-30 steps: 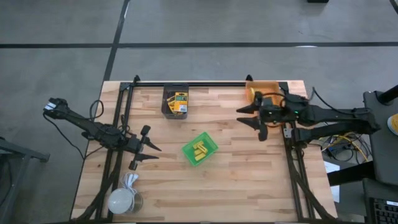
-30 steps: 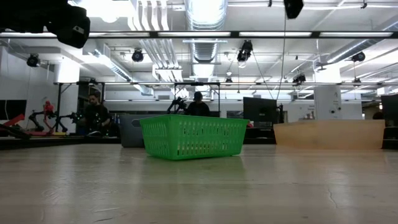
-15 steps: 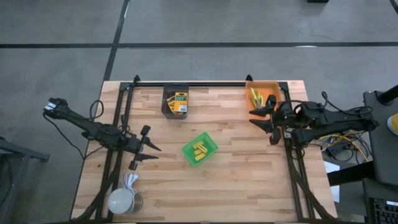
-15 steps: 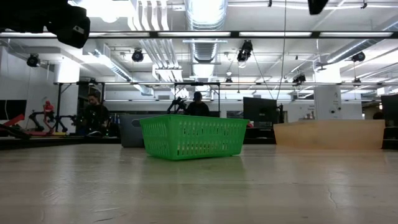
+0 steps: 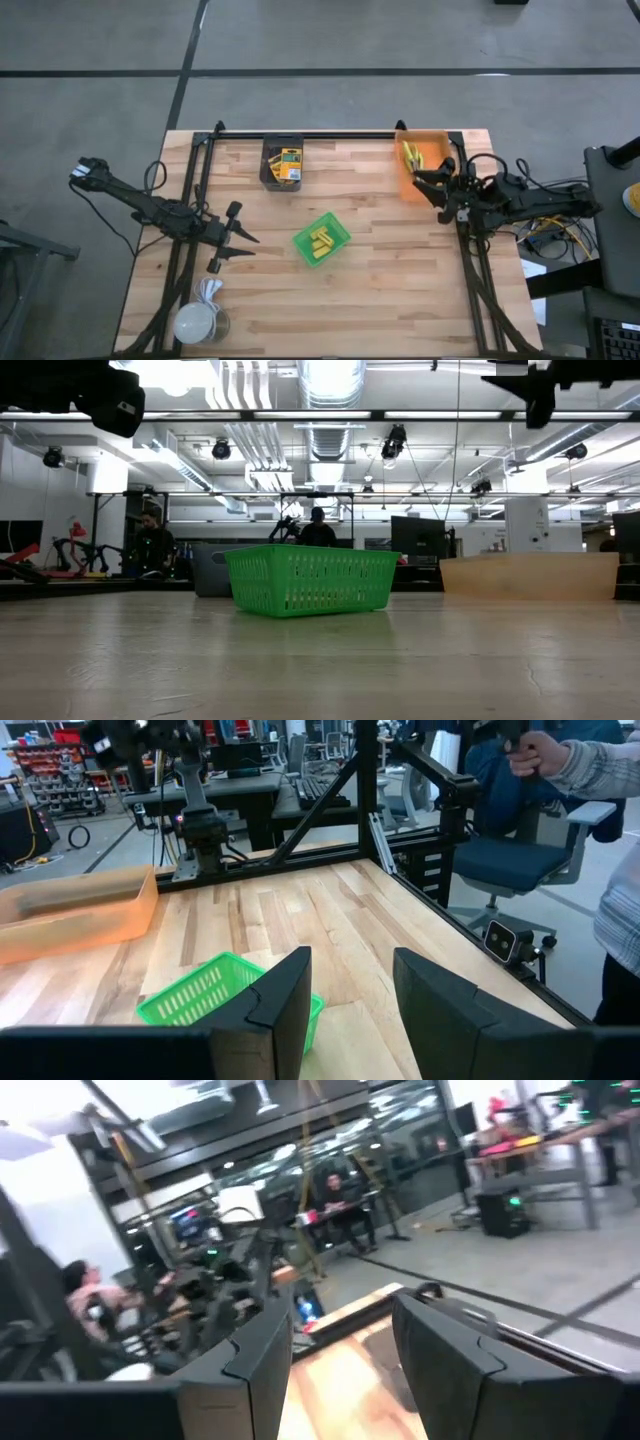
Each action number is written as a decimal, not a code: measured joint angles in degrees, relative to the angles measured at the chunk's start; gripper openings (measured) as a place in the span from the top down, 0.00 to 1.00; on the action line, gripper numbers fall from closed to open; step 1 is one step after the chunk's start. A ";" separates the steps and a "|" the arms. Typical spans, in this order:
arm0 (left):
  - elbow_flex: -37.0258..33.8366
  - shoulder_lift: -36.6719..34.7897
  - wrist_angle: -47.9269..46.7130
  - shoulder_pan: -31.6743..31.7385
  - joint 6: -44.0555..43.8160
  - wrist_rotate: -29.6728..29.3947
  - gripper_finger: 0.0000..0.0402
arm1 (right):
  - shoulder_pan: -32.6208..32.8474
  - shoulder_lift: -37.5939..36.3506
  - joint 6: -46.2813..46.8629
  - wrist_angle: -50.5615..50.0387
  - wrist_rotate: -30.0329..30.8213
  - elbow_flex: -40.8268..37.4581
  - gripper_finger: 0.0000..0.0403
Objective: Pick & Place School Supplies
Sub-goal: Return to Home Position
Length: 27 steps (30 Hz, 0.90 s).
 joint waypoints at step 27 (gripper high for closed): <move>0.00 0.00 0.00 0.02 0.00 -0.01 0.63 | -0.01 -16.14 6.28 8.86 3.37 -22.32 0.58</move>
